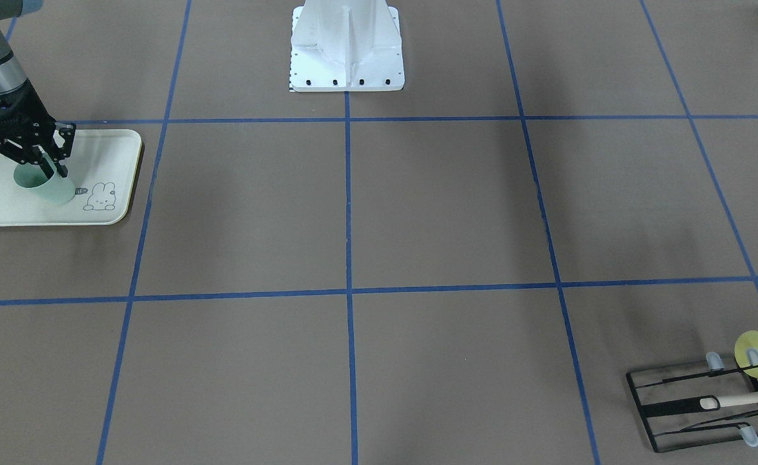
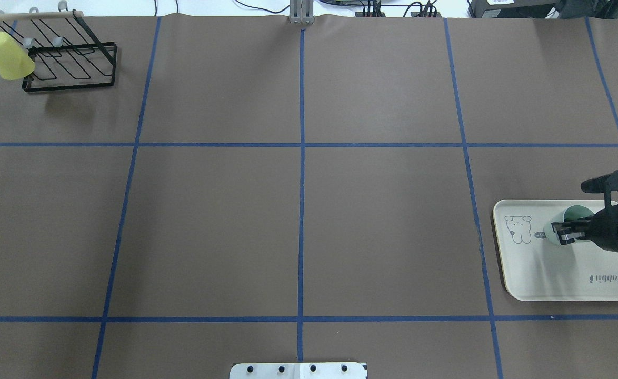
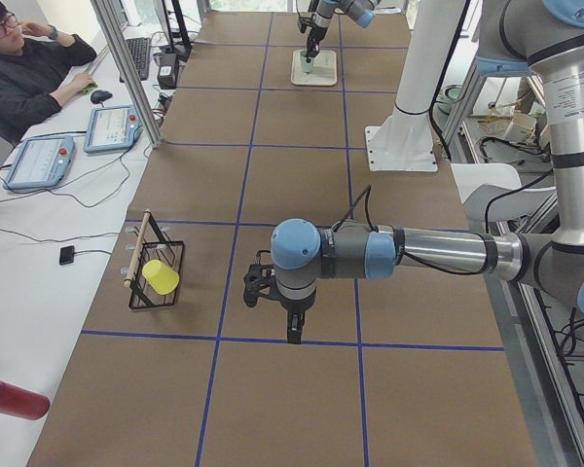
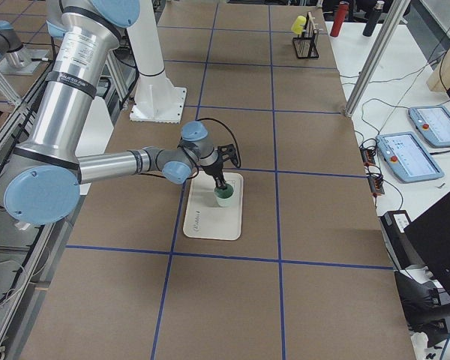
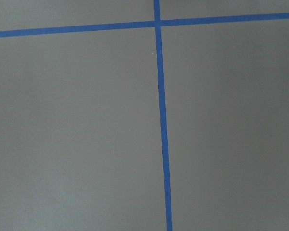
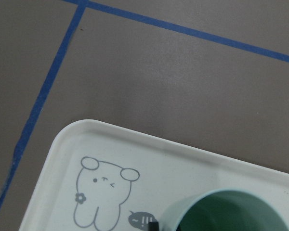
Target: Left arm grabs green cup and hands to right arm on tray
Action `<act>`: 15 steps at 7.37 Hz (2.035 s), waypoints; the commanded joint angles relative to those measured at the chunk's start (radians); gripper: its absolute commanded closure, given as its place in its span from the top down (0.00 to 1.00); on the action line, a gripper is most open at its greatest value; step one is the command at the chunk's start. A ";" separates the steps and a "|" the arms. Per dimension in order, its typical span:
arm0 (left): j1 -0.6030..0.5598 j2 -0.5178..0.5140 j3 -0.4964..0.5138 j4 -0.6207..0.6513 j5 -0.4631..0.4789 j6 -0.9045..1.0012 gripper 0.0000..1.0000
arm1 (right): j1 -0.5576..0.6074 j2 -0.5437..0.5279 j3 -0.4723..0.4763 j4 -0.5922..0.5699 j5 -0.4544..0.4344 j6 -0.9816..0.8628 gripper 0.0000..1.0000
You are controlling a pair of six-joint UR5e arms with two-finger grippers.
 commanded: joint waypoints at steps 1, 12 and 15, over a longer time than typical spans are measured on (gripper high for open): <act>0.000 0.000 0.000 0.000 0.000 0.000 1.00 | 0.002 0.016 0.011 0.000 0.011 0.000 0.99; 0.000 -0.005 0.002 -0.003 -0.002 -0.003 1.00 | 0.828 0.176 -0.101 -0.732 0.559 -0.884 0.99; -0.006 -0.012 0.022 -0.003 -0.002 -0.010 1.00 | 0.994 0.113 -0.083 -0.857 0.563 -1.000 1.00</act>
